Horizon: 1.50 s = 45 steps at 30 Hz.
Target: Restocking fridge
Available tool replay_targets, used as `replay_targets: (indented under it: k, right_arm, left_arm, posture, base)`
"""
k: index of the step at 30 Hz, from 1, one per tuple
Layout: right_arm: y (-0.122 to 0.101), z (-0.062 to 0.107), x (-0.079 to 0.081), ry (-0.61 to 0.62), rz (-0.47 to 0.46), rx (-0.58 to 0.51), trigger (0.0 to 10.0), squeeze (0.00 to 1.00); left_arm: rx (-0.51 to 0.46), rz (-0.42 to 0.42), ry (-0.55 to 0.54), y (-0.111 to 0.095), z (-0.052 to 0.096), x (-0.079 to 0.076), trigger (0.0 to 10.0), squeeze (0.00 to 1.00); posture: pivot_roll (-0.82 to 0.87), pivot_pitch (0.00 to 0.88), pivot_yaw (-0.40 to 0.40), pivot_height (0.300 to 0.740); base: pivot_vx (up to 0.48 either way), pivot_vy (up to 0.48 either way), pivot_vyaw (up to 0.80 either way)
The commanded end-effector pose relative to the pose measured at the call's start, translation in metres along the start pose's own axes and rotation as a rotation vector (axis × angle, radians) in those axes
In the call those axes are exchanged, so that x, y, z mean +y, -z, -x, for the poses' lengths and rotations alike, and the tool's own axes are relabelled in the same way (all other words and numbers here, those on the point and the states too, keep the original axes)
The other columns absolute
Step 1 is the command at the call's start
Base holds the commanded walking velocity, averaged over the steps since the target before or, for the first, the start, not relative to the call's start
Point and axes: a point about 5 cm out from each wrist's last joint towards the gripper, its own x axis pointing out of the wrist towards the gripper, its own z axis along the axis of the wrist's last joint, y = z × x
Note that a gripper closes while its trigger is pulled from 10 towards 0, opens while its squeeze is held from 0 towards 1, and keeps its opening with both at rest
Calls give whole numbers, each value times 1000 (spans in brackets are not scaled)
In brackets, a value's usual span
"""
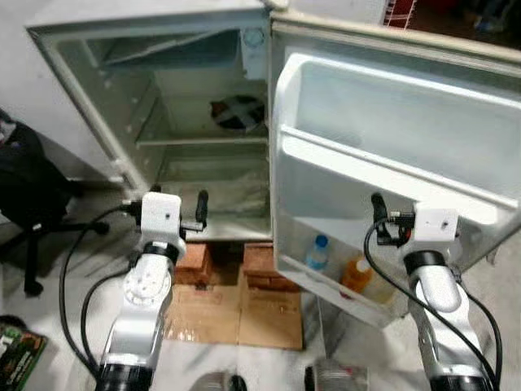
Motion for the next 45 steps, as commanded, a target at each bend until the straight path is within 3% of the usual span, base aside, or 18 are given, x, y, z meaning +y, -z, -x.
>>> replay_targets:
  k: [1,12,13,14,15,39,45]
  right_arm:
    - [-1,-1,-4,19,0,3,10000,0]
    - [-2,-2,-5,29,6,2,10000,0]
    - [28,38,12,-240,-30,121,10000,0]
    - [28,38,12,-240,-30,121,10000,0]
    - [39,58,21,-360,-59,174,10000,0]
    - [37,59,25,-384,-61,156,10000,0]
    - [32,55,19,-320,-21,115,10000,0]
  left_arm:
    - [-1,-17,3,-1,1,2,10000,0]
    - [1,-16,3,-1,2,2,10000,0]
    - [12,0,11,3,3,-3,10000,0]
    - [12,0,11,3,3,-3,10000,0]
    - [17,9,12,4,4,-4,10000,0]
    - [24,11,14,4,2,-4,10000,0]
    - [26,12,13,5,2,-5,10000,0]
  posture:
    - [-69,89,82,740]
    - [-69,89,81,740]
    - [-77,74,73,740]
    - [-77,74,73,740]
    - [-76,73,72,740]
    - [-78,70,78,740]
    - [-77,74,77,740]
  base:
    - [304,0,0]
    - [304,0,0]
    - [0,0,0]
    - [0,0,0]
    - [0,0,0]
    - [-283,0,0]
    - [-374,0,0]
